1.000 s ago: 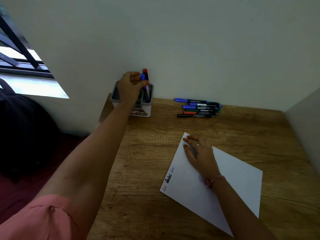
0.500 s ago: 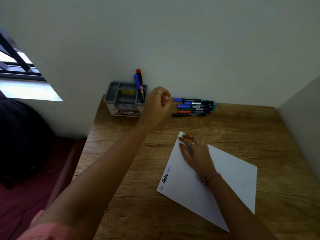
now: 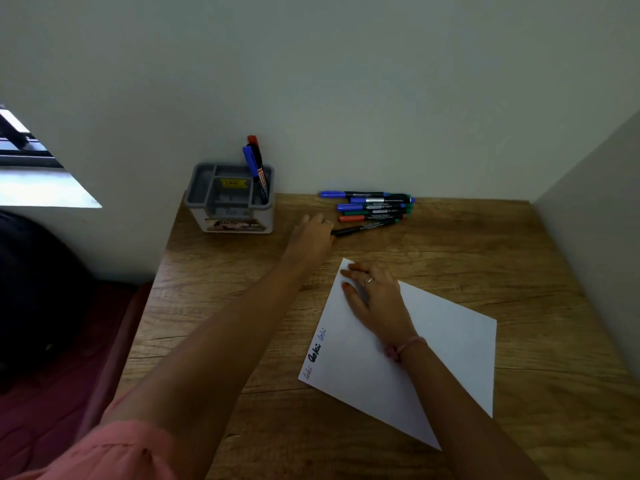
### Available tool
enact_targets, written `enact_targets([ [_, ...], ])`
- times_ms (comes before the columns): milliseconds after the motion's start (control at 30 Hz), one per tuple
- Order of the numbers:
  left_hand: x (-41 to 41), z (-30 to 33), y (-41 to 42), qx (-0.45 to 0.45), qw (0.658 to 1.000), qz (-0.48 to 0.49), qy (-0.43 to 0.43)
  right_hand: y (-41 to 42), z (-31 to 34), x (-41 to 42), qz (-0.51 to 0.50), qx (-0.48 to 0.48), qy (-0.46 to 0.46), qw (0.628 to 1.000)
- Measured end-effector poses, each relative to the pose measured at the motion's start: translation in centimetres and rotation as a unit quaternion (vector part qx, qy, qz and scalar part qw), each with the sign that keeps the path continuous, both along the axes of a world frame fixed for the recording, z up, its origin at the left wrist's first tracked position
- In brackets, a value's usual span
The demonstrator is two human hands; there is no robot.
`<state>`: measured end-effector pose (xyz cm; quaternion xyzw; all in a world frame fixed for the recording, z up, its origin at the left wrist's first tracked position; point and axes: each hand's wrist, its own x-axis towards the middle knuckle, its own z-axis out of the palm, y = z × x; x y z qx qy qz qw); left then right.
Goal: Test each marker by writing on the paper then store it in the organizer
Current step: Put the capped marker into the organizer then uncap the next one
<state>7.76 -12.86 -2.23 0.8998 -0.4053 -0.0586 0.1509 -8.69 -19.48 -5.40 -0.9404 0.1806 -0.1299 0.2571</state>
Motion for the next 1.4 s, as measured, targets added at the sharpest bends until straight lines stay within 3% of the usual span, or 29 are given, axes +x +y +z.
enact_targets([
  [233, -2.3, 0.8, 0.9, -0.053, 0.985, 0.026, 0.161, -0.4, 0.6, 0.0, 0.011, 0.044, 0.007, 0.999],
  [367, -3.7, 2.2, 2.7, -0.132, 0.969, 0.04, 0.207, -0.1, 2.9, -0.1, -0.002, 0.143, 0.012, 0.99],
  [433, -4.9, 3.4, 4.1, -0.175, 0.953, 0.034, 0.246, 0.6, 4.7, -0.1, -0.056, 0.243, -0.073, 0.966],
  [500, -6.2, 4.4, 5.5, -0.2, 0.936, 0.016, 0.29, 1.2, 6.1, 0.0, -0.127, 0.374, -0.158, 0.905],
  [567, -7.2, 5.0, 6.7, -0.196, 0.918, -0.024, 0.344, 1.2, 7.0, 0.1, -0.171, 0.44, -0.194, 0.86],
  [700, -8.4, 5.5, 7.1, -0.213, 0.871, -0.043, 0.441, 2.0, 8.5, 0.1, -0.116, 0.441, -0.186, 0.87],
  [867, -9.9, 6.6, 6.3, -0.237, 0.88, -0.072, 0.405, 3.0, 9.6, -0.2, -0.078, 0.442, -0.186, 0.874],
  [1033, -10.4, 6.6, 6.5, -0.308, 0.839, -0.065, 0.444, 3.4, 10.7, -0.4, -0.067, 0.458, -0.203, 0.863],
  [1233, -9.6, 6.1, 9.0, -0.221, 0.816, -0.011, 0.534, -0.1, 13.3, -1.3, -0.086, 0.455, -0.278, 0.842],
  [1300, -8.9, 5.7, 9.9, -0.199, 0.837, 0.007, 0.51, -0.7, 12.5, -1.7, -0.079, 0.479, -0.283, 0.827],
  [1400, -7.1, 3.5, 11.0, -0.171, 0.906, 0.03, 0.387, -0.7, 9.4, -2.5, -0.08, 0.463, -0.22, 0.855],
])
